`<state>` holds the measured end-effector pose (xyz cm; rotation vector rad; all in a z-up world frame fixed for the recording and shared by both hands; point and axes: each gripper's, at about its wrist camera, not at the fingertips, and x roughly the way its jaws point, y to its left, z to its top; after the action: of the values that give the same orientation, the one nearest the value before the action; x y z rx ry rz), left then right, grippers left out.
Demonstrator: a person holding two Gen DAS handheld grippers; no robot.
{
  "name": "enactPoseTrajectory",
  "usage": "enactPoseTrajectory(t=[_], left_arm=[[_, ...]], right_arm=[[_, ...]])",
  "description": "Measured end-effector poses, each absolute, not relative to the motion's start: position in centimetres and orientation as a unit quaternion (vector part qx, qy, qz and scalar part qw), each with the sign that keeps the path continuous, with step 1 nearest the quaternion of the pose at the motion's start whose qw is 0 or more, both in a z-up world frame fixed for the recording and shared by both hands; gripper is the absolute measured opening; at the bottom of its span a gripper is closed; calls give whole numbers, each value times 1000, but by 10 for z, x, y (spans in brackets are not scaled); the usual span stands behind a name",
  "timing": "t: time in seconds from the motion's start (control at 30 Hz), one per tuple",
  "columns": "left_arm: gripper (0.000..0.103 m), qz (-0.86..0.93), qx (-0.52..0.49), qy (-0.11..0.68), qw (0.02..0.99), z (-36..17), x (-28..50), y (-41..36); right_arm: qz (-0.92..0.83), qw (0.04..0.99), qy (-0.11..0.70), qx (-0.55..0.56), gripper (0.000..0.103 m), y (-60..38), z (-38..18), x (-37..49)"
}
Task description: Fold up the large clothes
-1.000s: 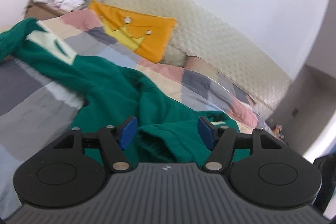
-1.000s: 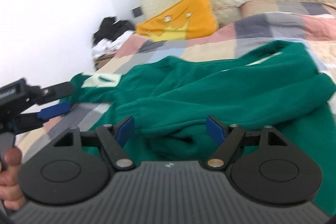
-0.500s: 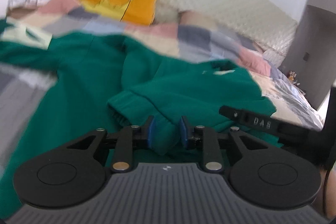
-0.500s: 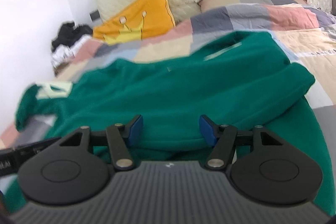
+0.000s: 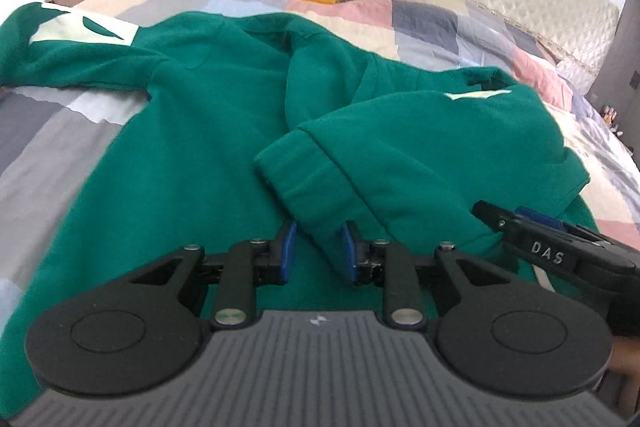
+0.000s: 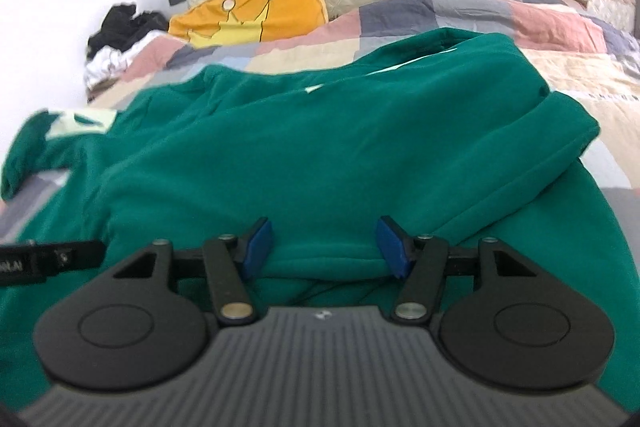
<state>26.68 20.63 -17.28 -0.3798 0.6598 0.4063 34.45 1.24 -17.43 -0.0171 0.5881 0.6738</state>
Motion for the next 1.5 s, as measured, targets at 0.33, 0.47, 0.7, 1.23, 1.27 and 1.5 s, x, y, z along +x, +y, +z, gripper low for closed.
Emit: enactPoseTrajectory(t=[0.33, 0.47, 0.7, 1.23, 1.27, 1.5], left_arm=[[30, 191, -190, 287, 919, -140, 217, 200], [30, 188, -176, 269, 928, -122, 198, 186], [36, 179, -140, 250, 941, -99, 163, 158], [36, 163, -146, 221, 950, -77, 93, 122], [36, 163, -144, 221, 951, -76, 91, 121], [41, 173, -144, 227, 947, -72, 93, 119]], right_arm=[[313, 913, 261, 8, 62, -14, -128, 303], [316, 915, 252, 10, 62, -24, -113, 284], [320, 919, 229, 19, 62, -46, -94, 248], [327, 924, 199, 16, 62, -62, -82, 175], [328, 923, 200, 17, 62, -62, -83, 172], [331, 922, 201, 20, 62, -59, -84, 169]])
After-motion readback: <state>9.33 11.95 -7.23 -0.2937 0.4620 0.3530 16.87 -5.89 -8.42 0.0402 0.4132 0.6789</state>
